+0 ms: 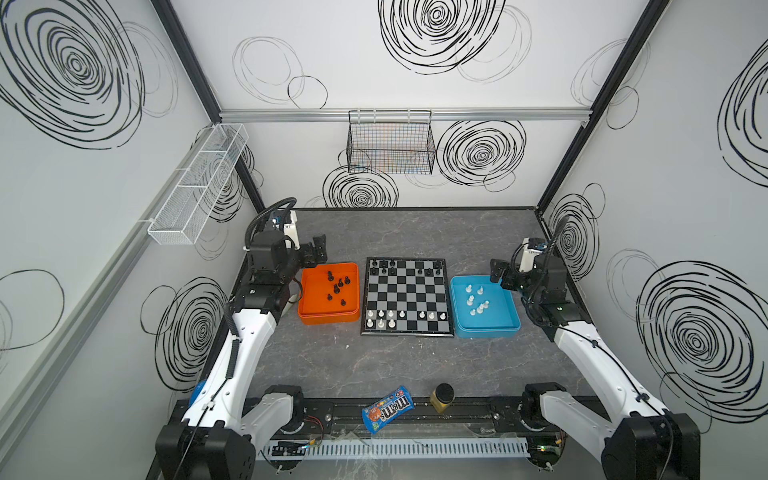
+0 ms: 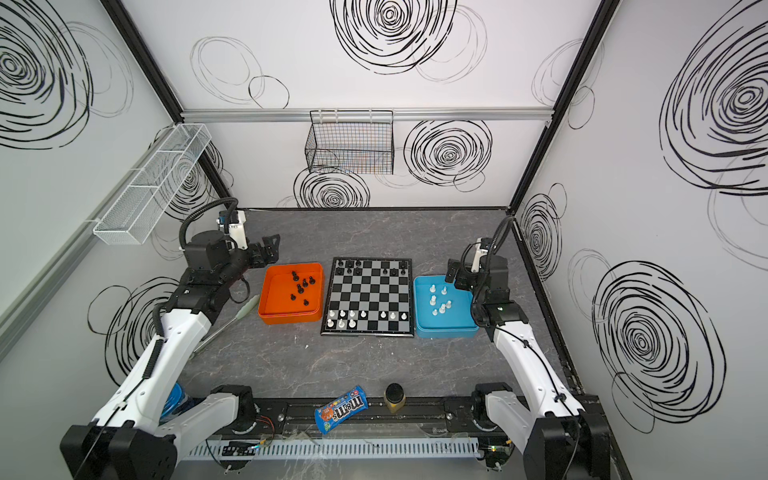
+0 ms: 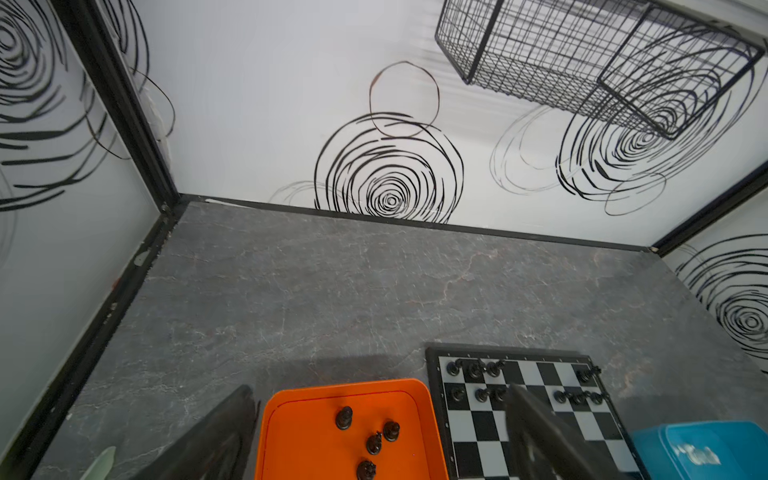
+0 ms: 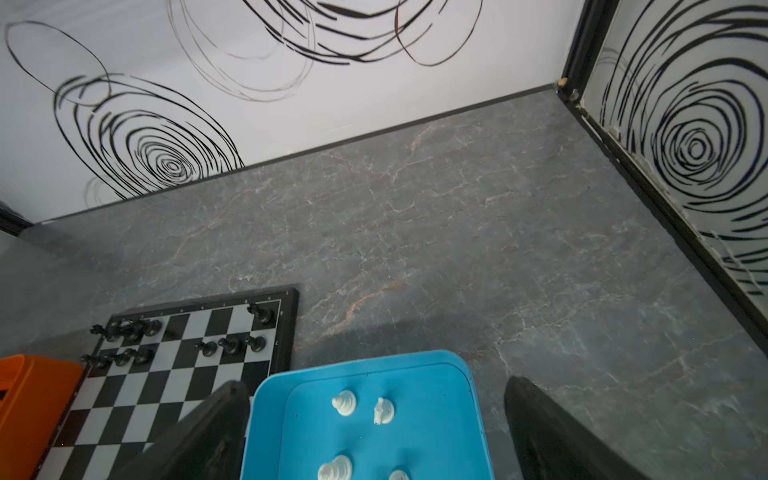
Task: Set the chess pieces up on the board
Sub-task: 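Move the left gripper over the orange tray while the right moves over the blue tray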
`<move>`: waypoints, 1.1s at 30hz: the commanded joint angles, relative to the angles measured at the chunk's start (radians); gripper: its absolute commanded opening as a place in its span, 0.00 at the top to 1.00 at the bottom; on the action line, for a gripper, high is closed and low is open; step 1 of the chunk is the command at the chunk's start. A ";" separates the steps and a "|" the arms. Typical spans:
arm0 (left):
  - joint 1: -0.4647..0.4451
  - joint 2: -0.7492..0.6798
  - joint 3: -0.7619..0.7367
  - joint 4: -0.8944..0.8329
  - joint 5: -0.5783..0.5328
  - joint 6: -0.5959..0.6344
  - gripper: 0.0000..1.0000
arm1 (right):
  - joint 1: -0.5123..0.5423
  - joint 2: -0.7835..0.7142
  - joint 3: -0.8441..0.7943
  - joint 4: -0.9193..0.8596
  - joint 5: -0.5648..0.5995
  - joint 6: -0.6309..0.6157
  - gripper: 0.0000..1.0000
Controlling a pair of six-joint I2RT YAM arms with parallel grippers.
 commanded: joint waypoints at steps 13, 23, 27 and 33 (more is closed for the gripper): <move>-0.165 0.139 0.076 -0.058 -0.048 0.096 0.04 | 0.112 0.128 0.063 -0.174 0.015 -0.082 0.06; -0.258 0.177 0.063 -0.039 -0.092 0.073 0.04 | 0.135 0.202 0.080 -0.186 0.038 -0.121 0.08; -0.277 0.179 0.047 -0.034 -0.096 0.065 0.04 | 0.135 0.223 0.093 -0.175 0.032 -0.132 0.09; -0.289 0.193 0.061 -0.063 -0.113 0.086 0.04 | 0.146 0.263 0.119 -0.184 0.019 -0.119 0.09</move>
